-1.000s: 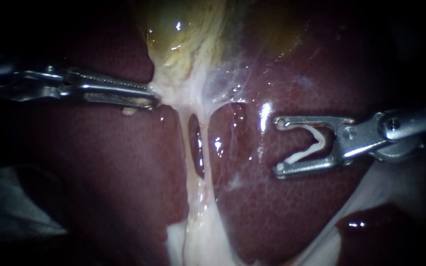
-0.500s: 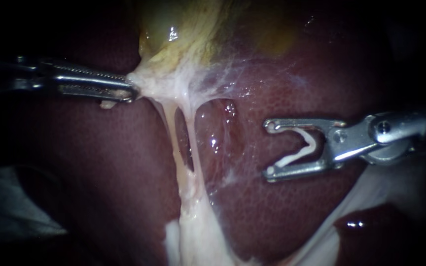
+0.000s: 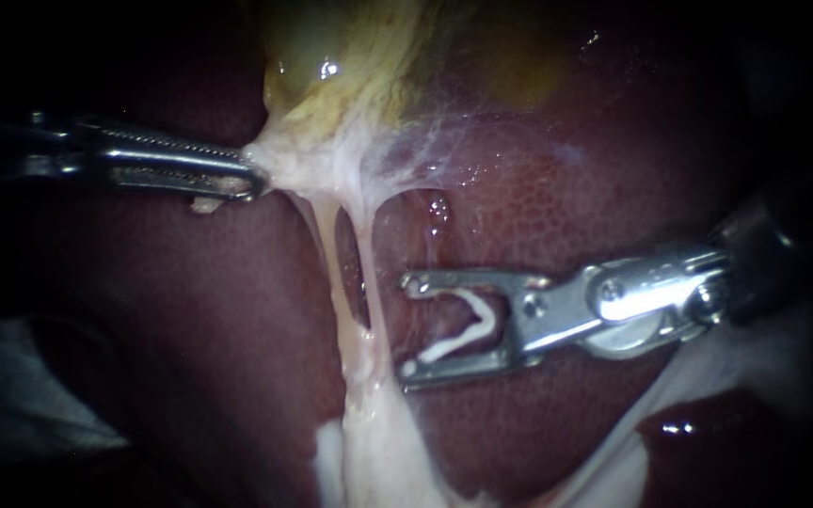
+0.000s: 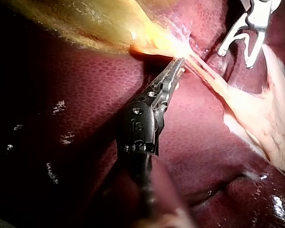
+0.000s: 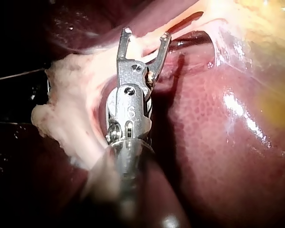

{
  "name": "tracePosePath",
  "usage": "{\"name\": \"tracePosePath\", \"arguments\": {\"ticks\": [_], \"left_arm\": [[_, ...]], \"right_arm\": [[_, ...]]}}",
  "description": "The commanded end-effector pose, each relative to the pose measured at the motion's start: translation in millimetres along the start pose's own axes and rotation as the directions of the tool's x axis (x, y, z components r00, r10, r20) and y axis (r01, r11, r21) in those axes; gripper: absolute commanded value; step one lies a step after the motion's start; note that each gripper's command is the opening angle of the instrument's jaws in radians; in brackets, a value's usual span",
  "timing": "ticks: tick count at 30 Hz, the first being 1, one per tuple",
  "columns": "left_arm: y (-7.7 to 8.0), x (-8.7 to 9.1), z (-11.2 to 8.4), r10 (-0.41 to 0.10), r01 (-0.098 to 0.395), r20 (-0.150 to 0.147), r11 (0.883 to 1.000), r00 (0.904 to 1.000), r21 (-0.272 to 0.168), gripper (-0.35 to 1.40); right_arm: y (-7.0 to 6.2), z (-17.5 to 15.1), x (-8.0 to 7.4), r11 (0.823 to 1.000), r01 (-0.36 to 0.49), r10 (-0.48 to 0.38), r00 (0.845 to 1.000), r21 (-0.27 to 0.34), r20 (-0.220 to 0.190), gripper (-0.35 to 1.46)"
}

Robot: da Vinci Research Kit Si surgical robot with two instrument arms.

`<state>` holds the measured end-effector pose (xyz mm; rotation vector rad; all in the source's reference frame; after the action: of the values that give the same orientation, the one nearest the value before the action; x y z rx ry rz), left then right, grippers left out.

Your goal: Clipping first clip left tube

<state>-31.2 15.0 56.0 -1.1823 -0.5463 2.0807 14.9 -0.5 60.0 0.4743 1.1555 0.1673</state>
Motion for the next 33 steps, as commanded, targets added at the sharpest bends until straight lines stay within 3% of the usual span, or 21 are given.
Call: {"name": "tracePosePath", "arguments": {"ticks": [1,23,33], "left_arm": [[0.0,0.0,0.0,-0.001,0.001,0.000,1.000,1.0000,0.001,-0.35],[0.0,0.0,0.1,-0.001,0.001,0.000,1.000,1.0000,0.001,-0.35],[0.0,0.1,0.1,-0.001,0.001,0.000,1.000,1.0000,0.001,-0.35]], "right_arm": [[0.0,0.4,-0.1,1.000,0.001,-0.001,1.000,0.001,0.000,0.50],[2.3,4.6,-4.4,0.998,-0.042,0.042,0.999,0.048,-0.005,0.50],[2.8,7.3,-4.9,0.994,-0.028,0.029,1.000,0.107,-0.007,0.50]]}}
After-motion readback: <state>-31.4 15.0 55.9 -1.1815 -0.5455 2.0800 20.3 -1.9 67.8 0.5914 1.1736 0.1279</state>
